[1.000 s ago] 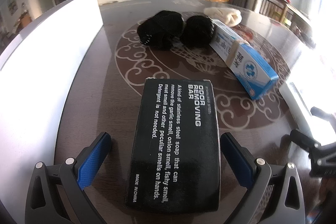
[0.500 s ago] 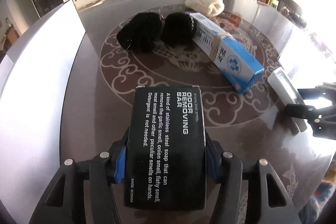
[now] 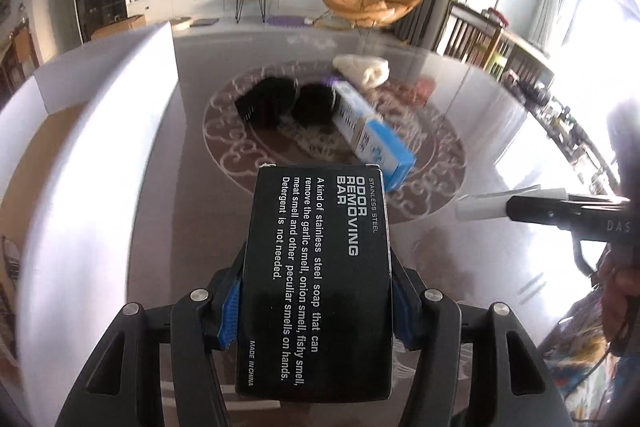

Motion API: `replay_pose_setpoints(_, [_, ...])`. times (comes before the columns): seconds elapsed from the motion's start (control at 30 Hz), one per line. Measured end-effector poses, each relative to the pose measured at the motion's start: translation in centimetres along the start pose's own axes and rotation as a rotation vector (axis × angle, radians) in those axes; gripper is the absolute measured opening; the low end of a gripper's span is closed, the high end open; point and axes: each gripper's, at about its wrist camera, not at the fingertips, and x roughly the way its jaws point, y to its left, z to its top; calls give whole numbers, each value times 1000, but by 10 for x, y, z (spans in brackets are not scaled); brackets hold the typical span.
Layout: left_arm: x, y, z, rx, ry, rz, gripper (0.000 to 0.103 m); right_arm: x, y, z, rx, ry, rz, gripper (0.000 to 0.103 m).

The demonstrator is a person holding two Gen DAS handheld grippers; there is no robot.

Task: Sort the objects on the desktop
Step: 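Carry the black box and white tube over the bin with both grippers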

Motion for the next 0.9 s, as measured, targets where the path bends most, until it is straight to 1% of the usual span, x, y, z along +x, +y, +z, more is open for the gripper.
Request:
replay_pose_setpoints(0.17, [-28,7,5,-17,-52,-19,58,-16,27,10,-28,-46,46,52])
replay_pose_setpoints(0.27, [-52,16,9,-35,-93,-32,58,-25,48,13,-55,-65,74,52])
replay_pose_setpoints(0.43, [-107,50,20,-77,-185,-32,58,-34,99,31,-117,-105,141,52])
replay_pose_setpoints(0.47, [-116,60,23,-83,-199,-24,58,-36,116,37,-136,-116,164,52])
replay_pose_setpoints(0.57, [-145,95,30,-107,-236,36,58,-31,158,52,-178,-135,226,52])
replay_pose_setpoints(0.67, [-164,145,27,-153,-243,156,58,-19,212,66,-228,-142,296,52])
replay_pose_setpoints(0.7, [-168,161,23,-173,-235,179,58,-10,236,70,-255,-138,320,52])
replay_pose_setpoints(0.77, [-168,188,15,-211,-217,224,58,4,267,72,-295,-124,354,52])
replay_pose_setpoints(0.8, [-164,206,8,-232,-194,257,58,16,287,72,-328,-112,360,52])
replay_pose_setpoints(0.87, [-154,228,-2,-258,-152,296,58,39,317,68,-396,-97,333,52])
replay_pose_setpoints(0.9, [-145,242,-8,-278,-118,318,58,53,331,64,-433,-92,316,52])
